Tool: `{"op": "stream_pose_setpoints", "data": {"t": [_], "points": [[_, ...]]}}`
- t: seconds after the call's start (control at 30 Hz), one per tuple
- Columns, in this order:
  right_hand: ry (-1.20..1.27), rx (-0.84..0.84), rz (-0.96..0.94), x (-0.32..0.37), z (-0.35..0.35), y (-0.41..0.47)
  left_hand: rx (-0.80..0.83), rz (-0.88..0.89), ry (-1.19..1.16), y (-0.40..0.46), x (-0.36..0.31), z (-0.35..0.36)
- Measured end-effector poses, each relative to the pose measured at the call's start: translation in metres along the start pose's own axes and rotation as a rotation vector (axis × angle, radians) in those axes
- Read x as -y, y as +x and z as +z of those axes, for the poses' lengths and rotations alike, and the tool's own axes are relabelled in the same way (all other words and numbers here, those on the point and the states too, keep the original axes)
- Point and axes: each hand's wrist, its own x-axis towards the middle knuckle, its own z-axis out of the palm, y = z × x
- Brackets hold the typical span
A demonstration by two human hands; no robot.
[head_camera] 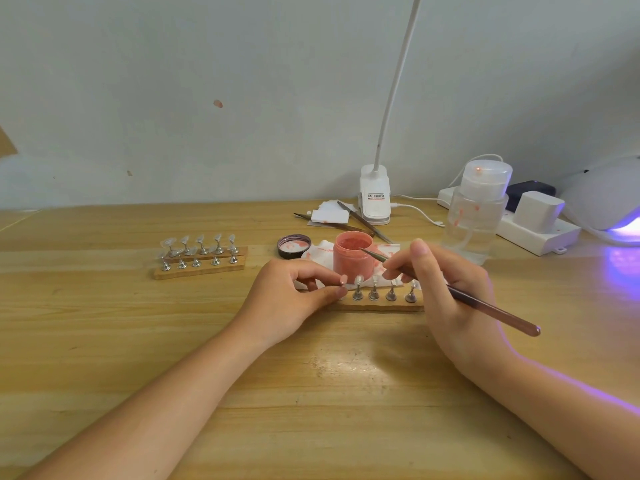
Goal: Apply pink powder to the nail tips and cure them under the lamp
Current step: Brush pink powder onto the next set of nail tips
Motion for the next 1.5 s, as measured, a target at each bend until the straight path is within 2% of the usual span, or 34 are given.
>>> {"op": "stream_pose_setpoints", "data": {"t": [0.27,0.47,0.63,1.1,1.33,1.5], "points": [[-0.005,0.011,-0.016,0.001,0.0,0.0,0.018,-0.056,0.052,0.002,0.001,0.003],[0.006,0.01,-0.005,0.001,0.0,0.001,0.088,-0.107,0.11,0.007,-0.001,0.002],[0.005,0.013,0.004,0.002,0.0,0.001,0.15,-0.067,0.119,0.011,-0.004,0.004],[0.023,0.015,0.013,0.002,0.0,0.001,0.063,0.016,0.067,0.01,0.0,0.02],[0.007,0.003,0.011,0.004,-0.001,0.002,0.035,0.092,0.171,0.006,0.0,0.023],[-0.017,-0.065,0.015,0.007,-0.001,0.003,0.0,0.111,0.131,0.0,-0.003,0.02]]}}
